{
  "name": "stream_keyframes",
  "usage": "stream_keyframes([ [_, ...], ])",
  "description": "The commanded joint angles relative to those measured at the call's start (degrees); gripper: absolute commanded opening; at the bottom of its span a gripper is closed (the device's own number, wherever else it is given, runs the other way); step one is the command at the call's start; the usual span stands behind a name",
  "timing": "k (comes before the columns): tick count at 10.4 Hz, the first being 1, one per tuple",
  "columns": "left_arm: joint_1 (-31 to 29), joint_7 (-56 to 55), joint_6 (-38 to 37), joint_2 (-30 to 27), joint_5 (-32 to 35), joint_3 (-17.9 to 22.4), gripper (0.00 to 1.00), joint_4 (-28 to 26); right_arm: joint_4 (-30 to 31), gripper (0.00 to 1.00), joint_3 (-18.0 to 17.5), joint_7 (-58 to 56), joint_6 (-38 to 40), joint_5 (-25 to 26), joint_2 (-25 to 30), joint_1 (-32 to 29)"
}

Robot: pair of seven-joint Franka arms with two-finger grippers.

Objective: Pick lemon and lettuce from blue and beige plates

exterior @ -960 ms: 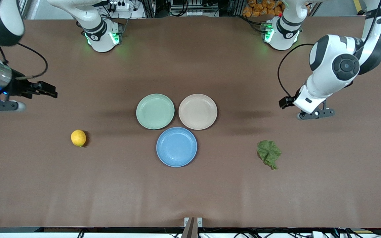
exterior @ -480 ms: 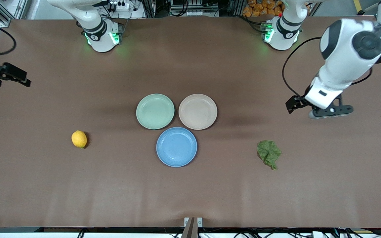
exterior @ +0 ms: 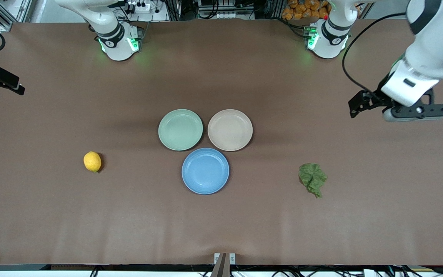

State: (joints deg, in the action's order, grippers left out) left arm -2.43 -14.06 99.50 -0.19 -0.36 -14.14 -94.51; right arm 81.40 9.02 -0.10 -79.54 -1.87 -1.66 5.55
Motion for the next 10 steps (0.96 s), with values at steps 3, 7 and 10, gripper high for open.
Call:
stream_keyframes([
  [3,-0.56,4.46,-10.00,1.95,-0.87,-0.36,1.00,8.29,-1.68,1.00,-0.76,0.54,0.79,0.11,-0.63,-0.01],
  [7,-0.56,5.36,-12.13,0.89,-0.70,-0.10,1.00,8.38,-1.59,1.00,-1.03,0.28,0.97,0.02,-0.36,-0.01],
  [10,4.07,5.27,-12.75,0.02,1.05,4.62,1.00,8.38,-1.59,1.00,-1.11,0.28,1.14,0.11,-0.19,-0.01],
])
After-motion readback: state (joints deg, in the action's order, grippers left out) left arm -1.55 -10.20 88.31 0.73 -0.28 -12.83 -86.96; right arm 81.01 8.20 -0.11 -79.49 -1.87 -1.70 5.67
